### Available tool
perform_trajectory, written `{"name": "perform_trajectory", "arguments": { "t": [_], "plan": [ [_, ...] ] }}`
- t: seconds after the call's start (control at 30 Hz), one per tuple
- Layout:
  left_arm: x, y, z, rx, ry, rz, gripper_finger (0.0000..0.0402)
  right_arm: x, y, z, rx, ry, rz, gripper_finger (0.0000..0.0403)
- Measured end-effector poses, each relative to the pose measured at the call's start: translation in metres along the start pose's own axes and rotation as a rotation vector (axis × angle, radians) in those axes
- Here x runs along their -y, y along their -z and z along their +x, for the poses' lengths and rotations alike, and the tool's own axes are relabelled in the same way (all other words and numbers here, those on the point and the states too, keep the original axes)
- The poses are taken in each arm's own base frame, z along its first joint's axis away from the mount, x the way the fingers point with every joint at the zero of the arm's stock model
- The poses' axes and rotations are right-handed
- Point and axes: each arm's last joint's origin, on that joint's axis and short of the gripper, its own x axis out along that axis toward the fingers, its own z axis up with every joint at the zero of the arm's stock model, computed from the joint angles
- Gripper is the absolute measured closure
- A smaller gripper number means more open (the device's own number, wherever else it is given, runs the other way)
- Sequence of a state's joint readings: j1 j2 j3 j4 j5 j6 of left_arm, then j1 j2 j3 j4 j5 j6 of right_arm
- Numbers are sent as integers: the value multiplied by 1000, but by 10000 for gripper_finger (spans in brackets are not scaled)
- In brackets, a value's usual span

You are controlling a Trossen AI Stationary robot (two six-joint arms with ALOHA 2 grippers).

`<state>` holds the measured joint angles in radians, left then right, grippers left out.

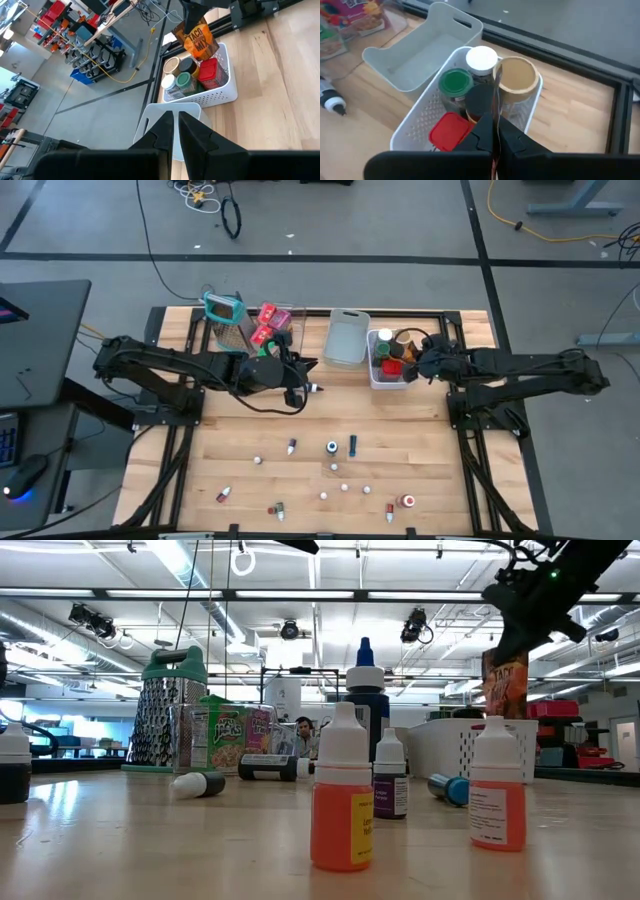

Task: Pick & Place Kitchen Items
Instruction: Put the orange spice pack into the white bin

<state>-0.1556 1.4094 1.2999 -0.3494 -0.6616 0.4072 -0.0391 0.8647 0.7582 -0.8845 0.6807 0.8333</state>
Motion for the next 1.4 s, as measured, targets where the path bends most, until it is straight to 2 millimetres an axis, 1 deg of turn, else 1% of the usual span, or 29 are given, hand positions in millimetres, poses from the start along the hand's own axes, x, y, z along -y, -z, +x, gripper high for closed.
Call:
{"name": "perform_trajectory", "arguments": {
  "t": [0.13, 0.23, 0.43, 0.57, 0.73, 0.93, 1.2, 1.4],
  "plan": [
    [0, 0, 0, 3, -1, -5, 369, -4, 1, 4, -12, 18, 47, 401],
    [0, 0, 0, 4, -1, -7, 369, -9, 3, 10, -27, 44, 50, 400],
    [0, 0, 0, 4, -1, -10, 369, -20, 10, 27, -64, 111, 0, 399],
    [0, 0, 0, 4, -1, -7, 369, -23, 12, 32, -67, 142, -17, 399],
    [0, -1, 0, 5, -1, -3, 369, -22, 12, 31, -62, 150, -38, 399],
    [0, -1, 0, 6, -2, -12, 369, -17, 7, 26, 27, 192, -46, 399],
    [0, -1, 0, 6, -2, 13, 370, -19, 5, 26, 65, 185, -47, 399],
    [0, -1, 0, 6, -2, 12, 369, -19, 0, 25, 168, 241, -46, 399]
  ]
}}
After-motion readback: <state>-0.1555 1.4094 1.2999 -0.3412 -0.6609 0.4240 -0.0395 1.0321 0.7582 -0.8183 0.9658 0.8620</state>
